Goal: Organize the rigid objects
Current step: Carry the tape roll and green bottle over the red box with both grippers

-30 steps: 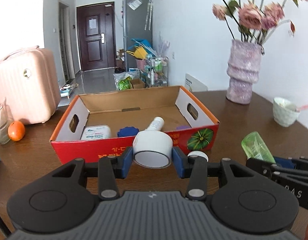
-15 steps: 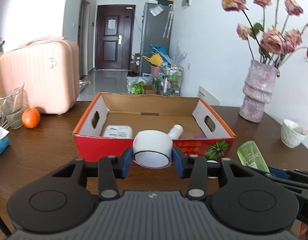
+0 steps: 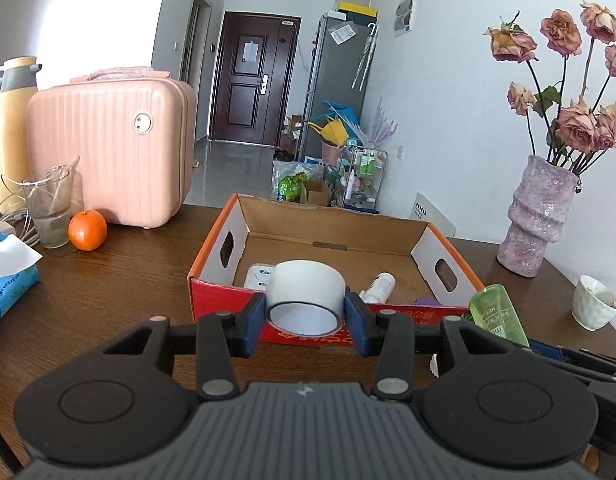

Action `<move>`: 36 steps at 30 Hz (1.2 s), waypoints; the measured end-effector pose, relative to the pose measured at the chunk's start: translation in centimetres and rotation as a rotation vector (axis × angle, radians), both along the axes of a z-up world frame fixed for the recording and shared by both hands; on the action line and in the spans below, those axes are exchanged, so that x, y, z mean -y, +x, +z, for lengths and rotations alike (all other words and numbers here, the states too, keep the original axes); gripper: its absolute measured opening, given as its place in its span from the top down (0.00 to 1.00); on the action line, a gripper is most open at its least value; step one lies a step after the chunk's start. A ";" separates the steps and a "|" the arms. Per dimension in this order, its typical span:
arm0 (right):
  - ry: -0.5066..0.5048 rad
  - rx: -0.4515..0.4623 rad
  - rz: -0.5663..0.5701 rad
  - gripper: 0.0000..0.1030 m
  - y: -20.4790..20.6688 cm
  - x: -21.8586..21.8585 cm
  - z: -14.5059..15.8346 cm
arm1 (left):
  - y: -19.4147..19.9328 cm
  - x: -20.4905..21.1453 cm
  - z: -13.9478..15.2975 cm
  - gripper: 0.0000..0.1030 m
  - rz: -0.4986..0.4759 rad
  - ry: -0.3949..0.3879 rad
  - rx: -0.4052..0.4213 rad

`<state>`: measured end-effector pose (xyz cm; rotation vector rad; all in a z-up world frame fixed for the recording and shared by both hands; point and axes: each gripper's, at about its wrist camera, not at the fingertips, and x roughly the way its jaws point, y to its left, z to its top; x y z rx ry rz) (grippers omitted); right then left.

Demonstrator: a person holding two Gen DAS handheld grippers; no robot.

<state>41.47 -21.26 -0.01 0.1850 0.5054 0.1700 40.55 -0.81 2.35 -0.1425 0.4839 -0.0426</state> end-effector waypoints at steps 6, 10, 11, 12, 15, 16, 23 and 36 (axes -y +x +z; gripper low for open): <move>-0.002 0.010 0.005 0.71 0.8 -0.4 0.4 | 0.5 -0.1 0.1 0.58 0.013 0.008 0.013; -0.003 0.014 0.006 0.71 1.7 -0.5 0.6 | 1.1 0.0 0.3 0.58 0.024 0.008 0.027; -0.002 0.015 0.006 0.71 1.9 -0.4 0.7 | 1.3 0.0 0.3 0.58 0.025 0.008 0.028; -0.002 0.015 0.006 0.71 1.9 -0.5 0.7 | 1.6 0.1 0.3 0.58 0.027 0.008 0.028; 0.002 0.016 0.008 0.71 2.8 -0.6 0.8 | 2.0 0.2 0.4 0.58 0.029 0.009 0.029; 0.003 0.017 0.010 0.71 3.1 -0.6 0.8 | 2.1 0.2 0.4 0.58 0.032 0.010 0.029; -0.001 0.016 0.017 0.71 5.2 -1.0 1.0 | 4.3 0.6 0.3 0.58 0.041 0.000 0.020; -0.004 0.009 0.019 0.71 8.9 -1.4 0.9 | 8.0 0.4 -0.2 0.58 0.053 0.001 0.012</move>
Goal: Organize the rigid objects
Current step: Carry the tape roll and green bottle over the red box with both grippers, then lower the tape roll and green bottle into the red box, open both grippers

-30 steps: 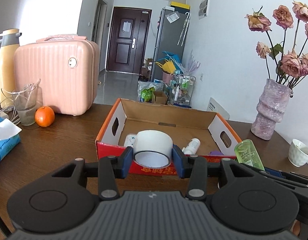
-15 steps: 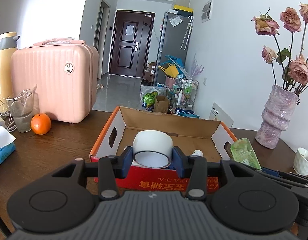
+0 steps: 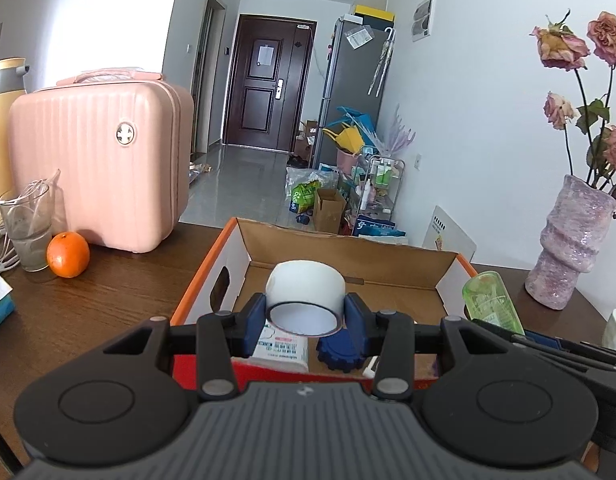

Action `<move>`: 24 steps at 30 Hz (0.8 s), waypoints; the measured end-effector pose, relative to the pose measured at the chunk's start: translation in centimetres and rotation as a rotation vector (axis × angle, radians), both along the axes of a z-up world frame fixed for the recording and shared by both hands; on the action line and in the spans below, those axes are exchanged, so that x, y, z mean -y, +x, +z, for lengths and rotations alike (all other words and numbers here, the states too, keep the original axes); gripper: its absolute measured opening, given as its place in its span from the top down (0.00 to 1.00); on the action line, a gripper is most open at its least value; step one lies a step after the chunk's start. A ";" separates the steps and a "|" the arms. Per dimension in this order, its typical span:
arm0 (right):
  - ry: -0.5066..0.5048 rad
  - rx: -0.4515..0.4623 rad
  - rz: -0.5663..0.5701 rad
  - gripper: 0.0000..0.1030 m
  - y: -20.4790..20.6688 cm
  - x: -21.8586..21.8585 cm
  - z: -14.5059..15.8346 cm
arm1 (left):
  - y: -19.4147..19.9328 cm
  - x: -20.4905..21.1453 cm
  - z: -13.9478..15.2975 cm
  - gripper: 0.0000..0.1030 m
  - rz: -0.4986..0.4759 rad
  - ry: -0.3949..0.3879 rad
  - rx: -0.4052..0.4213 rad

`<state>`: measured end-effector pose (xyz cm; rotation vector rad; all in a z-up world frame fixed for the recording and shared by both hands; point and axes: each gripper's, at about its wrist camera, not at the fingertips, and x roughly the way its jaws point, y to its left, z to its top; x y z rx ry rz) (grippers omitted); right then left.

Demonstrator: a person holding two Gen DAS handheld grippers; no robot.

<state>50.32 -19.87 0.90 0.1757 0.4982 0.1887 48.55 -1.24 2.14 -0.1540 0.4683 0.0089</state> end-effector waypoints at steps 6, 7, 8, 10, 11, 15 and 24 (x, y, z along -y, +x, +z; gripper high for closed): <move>-0.001 -0.003 0.002 0.71 1.4 -0.1 -0.1 | 1.6 0.0 -0.2 0.58 0.003 0.009 0.001; -0.001 -0.003 0.002 0.71 1.7 -0.3 -0.2 | 1.8 0.0 -0.2 0.58 0.003 0.010 0.001; -0.002 -0.005 0.002 0.71 2.2 -0.3 -0.2 | 2.1 0.0 -0.3 0.58 0.003 0.012 0.001; -0.004 -0.007 0.001 0.71 3.1 -0.3 -0.3 | 2.7 0.0 -0.4 0.58 0.005 0.015 -0.001; -0.004 -0.009 0.000 0.71 3.5 -0.4 -0.3 | 2.9 0.0 -0.5 0.58 0.006 0.017 -0.001; -0.011 -0.016 -0.003 0.71 4.9 -0.4 -0.4 | 4.1 -0.1 -0.8 0.58 0.012 0.024 -0.008; -0.026 -0.031 -0.015 0.71 7.0 -0.3 -0.5 | 6.5 0.1 -1.4 0.58 0.026 0.043 -0.024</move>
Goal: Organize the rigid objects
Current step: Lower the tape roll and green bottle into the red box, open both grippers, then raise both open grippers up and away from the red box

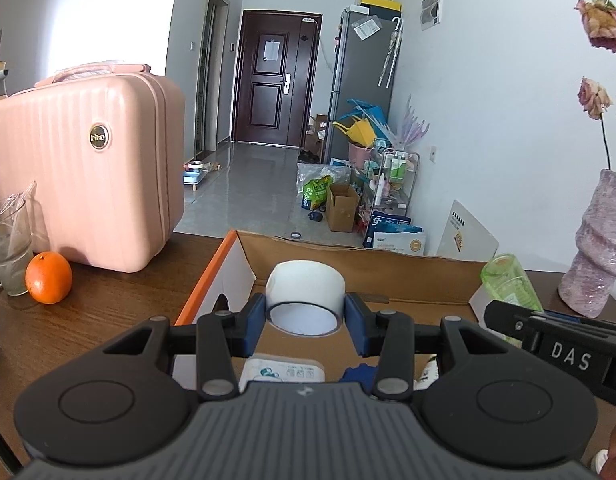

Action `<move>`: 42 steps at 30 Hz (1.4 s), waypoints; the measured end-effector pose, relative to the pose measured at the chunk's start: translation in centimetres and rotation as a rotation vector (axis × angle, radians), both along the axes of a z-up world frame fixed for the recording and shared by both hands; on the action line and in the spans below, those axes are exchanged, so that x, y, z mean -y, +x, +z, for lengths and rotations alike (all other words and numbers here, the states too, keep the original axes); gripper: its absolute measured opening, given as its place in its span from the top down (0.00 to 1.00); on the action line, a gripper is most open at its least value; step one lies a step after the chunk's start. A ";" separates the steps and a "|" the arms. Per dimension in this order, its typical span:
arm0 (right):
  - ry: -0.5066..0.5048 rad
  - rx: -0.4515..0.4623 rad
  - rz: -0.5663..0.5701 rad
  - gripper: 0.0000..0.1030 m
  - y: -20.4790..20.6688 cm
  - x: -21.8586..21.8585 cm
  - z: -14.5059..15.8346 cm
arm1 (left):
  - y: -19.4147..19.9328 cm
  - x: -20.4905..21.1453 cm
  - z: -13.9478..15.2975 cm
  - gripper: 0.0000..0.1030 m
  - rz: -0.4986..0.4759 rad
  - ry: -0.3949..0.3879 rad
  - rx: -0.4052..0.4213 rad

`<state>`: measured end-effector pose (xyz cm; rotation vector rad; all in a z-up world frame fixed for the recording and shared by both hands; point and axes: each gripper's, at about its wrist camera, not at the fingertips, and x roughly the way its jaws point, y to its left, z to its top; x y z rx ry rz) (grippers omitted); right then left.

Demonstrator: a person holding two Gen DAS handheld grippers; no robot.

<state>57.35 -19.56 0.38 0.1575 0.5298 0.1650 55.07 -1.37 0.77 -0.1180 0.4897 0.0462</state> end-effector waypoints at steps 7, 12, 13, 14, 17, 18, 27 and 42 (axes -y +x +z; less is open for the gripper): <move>-0.001 -0.022 -0.017 0.71 1.5 0.2 -0.5 | 1.6 -0.3 -0.5 0.58 0.010 0.012 -0.018; -0.005 -0.039 -0.026 0.71 2.7 0.1 -0.8 | 2.7 -0.1 -1.1 0.58 0.008 0.027 -0.039; -0.006 -0.042 -0.028 0.71 2.9 0.1 -0.9 | 2.9 0.0 -1.2 0.58 0.006 0.029 -0.043; -0.005 -0.044 -0.029 0.71 3.0 0.1 -0.9 | 3.0 -0.1 -1.3 0.58 0.005 0.030 -0.046; -0.003 -0.050 -0.033 0.71 3.3 0.0 -1.0 | 3.4 -0.1 -1.6 0.58 0.007 0.034 -0.051; -0.003 -0.051 -0.033 0.71 3.3 0.0 -1.1 | 3.5 -0.1 -1.7 0.58 0.009 0.034 -0.054; -0.040 -0.075 -0.090 0.16 3.3 0.0 -1.1 | 3.1 -0.5 -1.1 0.04 0.041 0.036 -0.041; -0.084 -0.079 -0.090 0.03 3.0 -0.3 -1.3 | 3.2 -1.2 -1.1 0.00 0.072 0.044 -0.057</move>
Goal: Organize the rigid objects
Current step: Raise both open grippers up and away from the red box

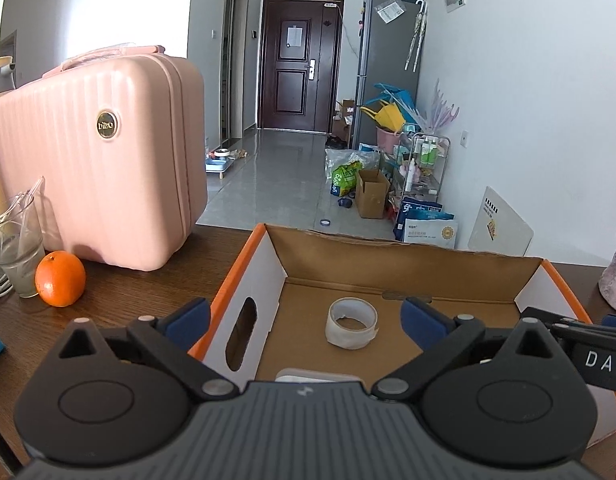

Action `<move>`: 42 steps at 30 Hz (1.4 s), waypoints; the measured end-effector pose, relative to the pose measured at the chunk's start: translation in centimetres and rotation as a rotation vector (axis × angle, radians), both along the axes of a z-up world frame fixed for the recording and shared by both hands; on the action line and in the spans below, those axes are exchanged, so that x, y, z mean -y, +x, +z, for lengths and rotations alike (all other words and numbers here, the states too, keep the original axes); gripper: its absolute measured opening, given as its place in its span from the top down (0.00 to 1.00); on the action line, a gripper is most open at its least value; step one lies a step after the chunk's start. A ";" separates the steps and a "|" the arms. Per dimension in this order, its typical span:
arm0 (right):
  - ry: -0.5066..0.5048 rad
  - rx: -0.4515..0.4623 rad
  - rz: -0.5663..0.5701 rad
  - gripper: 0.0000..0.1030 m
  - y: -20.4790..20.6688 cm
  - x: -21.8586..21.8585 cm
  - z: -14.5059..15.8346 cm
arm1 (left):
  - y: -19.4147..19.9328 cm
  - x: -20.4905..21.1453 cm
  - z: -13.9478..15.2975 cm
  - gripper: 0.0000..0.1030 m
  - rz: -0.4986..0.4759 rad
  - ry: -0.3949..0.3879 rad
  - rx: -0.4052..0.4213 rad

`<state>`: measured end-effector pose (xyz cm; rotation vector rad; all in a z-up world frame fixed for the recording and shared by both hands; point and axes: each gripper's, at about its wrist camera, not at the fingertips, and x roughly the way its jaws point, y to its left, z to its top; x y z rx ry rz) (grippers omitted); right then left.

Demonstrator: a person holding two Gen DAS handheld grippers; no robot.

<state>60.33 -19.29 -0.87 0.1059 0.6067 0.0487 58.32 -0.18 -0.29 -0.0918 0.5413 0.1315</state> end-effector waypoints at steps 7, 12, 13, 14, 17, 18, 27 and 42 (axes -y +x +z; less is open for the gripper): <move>-0.023 0.012 0.005 0.03 -0.3 -0.1 0.5 | -0.5 -0.2 0.3 0.00 0.000 -0.005 0.004; -0.022 0.046 -0.003 0.03 -1.4 0.2 1.2 | -1.3 0.0 0.8 0.00 -0.004 0.002 0.016; -0.020 0.050 -0.004 0.03 -1.6 0.3 1.3 | -1.4 0.0 0.8 0.00 -0.006 0.003 0.017; -0.020 0.054 -0.005 0.03 -1.8 0.4 1.5 | -1.5 0.0 0.9 0.00 -0.007 0.003 0.019; -0.019 0.062 -0.006 0.03 -2.4 0.7 1.6 | -2.1 0.0 1.1 0.00 -0.011 0.003 0.026; -0.018 0.065 -0.005 0.03 -2.6 0.8 1.7 | -2.3 0.0 1.1 0.00 -0.012 0.004 0.029; -0.047 0.092 0.008 0.02 -5.4 1.0 2.0 | -4.6 -0.3 1.6 0.00 -0.027 0.005 0.041; -0.067 0.129 0.022 0.02 -11.3 1.0 2.4 | -9.7 -0.7 1.7 0.00 -0.056 0.014 0.050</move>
